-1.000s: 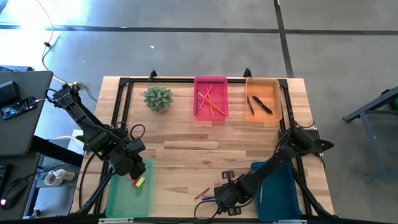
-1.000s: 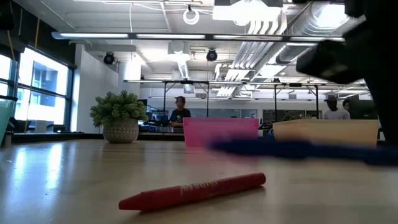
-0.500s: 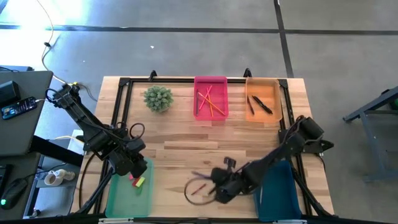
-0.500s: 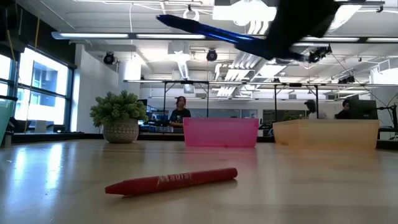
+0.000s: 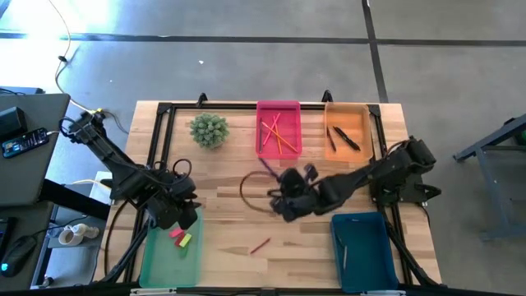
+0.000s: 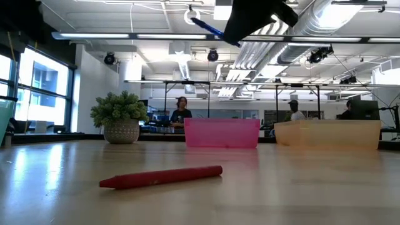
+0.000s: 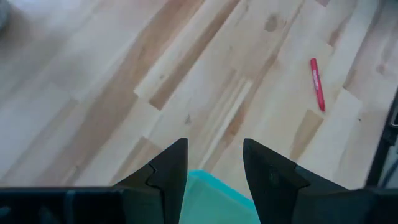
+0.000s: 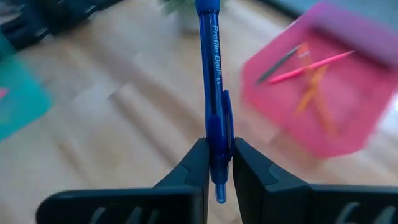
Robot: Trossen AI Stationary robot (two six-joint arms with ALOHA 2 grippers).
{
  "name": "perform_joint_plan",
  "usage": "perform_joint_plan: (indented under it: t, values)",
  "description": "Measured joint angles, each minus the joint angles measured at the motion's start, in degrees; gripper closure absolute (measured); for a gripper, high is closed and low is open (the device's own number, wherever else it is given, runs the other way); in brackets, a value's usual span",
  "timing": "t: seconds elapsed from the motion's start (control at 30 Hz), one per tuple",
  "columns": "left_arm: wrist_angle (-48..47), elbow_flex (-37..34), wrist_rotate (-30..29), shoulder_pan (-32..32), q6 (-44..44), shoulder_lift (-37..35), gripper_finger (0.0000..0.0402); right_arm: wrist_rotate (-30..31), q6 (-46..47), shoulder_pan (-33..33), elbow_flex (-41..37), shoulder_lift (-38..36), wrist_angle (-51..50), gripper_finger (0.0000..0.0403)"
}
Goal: Sort crayons/erasers/pens/pencils in bins
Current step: Put the blue pen into the orange bin
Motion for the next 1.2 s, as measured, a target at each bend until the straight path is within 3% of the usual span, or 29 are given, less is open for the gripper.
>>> perform_joint_plan:
  t: [0.4,0.7,0.9,1.2]
  values:
    - [2.36,0.0,-2.39,4.94,5.69,0.0,0.0259,9.58,0.29,-10.26,0.04,-11.45,-19.77,0.0372]
    - [14.79,0.0,-6.08,7.93,11.44,0.0,0.0259,10.23,0.12,-23.1,0.04,-19.4,-38.39,0.0372]
    - [25.39,0.0,-7.59,10.36,20.31,0.0,0.0259,6.65,-7.38,-34.32,-0.02,-23.52,-43.04,0.0372]
    - [33.32,0.0,-7.55,13.97,28.14,0.0,0.0259,-6.06,-22.15,-50.1,-0.07,-24.29,-42.88,0.0372]
